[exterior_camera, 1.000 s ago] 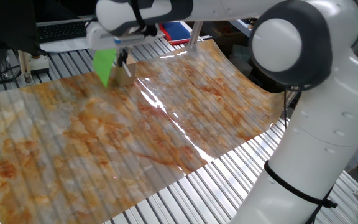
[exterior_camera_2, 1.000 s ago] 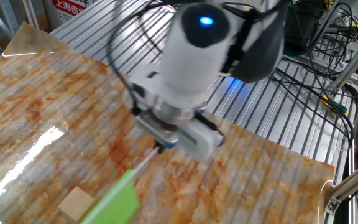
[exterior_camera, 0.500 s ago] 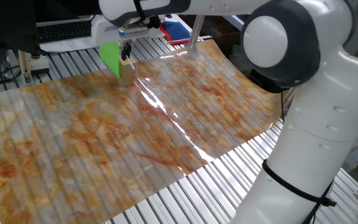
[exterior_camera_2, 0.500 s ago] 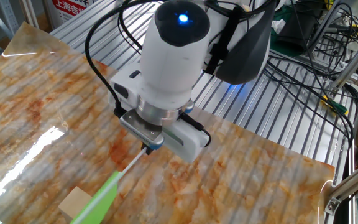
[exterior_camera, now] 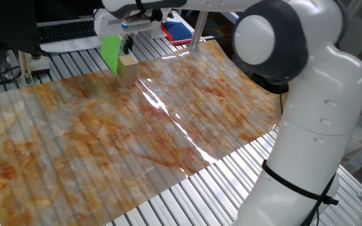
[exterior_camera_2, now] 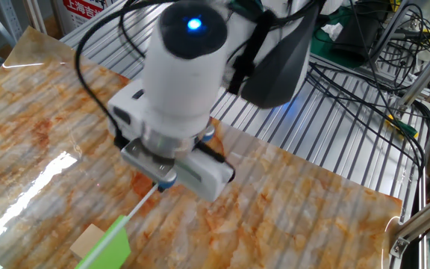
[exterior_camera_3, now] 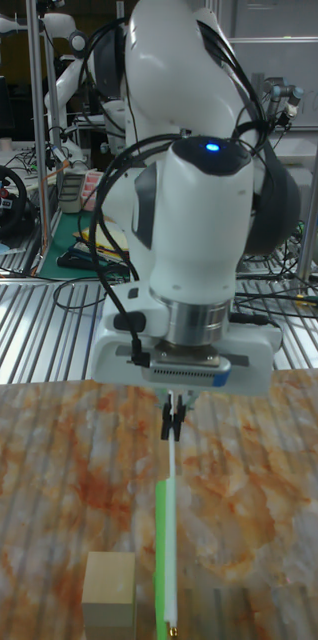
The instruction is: Wave the flag
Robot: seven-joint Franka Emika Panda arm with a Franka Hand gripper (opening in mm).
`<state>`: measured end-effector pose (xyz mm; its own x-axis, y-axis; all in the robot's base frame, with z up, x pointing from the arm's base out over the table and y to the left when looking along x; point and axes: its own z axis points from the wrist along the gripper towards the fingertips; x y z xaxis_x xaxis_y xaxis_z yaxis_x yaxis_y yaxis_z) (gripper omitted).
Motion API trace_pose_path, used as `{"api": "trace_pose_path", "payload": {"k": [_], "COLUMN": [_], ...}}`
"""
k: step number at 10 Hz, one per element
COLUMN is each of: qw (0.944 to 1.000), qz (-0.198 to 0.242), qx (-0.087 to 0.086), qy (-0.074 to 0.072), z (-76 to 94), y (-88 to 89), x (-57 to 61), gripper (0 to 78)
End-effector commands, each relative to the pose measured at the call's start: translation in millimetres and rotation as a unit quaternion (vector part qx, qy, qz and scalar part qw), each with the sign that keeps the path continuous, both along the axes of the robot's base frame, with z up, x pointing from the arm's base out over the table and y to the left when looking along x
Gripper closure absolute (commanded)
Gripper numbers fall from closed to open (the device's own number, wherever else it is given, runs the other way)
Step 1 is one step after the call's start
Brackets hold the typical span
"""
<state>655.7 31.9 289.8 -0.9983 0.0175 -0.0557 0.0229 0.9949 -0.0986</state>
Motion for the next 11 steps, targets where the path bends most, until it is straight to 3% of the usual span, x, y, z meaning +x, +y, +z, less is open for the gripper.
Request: {"api": "trace_pose_path", "payload": {"k": [1,3,6,7,8,10,11], "qw": [0.9999,0.9998,0.9999,0.9993,0.9989,0.9987,0.9987], "qz": [-0.001,-0.003,0.001,-0.002,-0.013,-0.033,-0.036], "qx": [0.004,0.006,0.009,0.038,0.046,0.036,0.034], "qy": [-0.012,-0.018,-0.014,0.002,-0.002,-0.017,-0.017], "z": [-21.9,-28.1,-27.4,-27.4,-27.4,-27.4,-27.4], "y": [7.9,10.0,9.3,9.3,9.3,9.3,9.3], "x": [9.3,10.6,10.4,10.4,10.4,10.4,10.4], "gripper": [76.4,76.4,76.4,76.4,76.4,76.4,76.4]}}
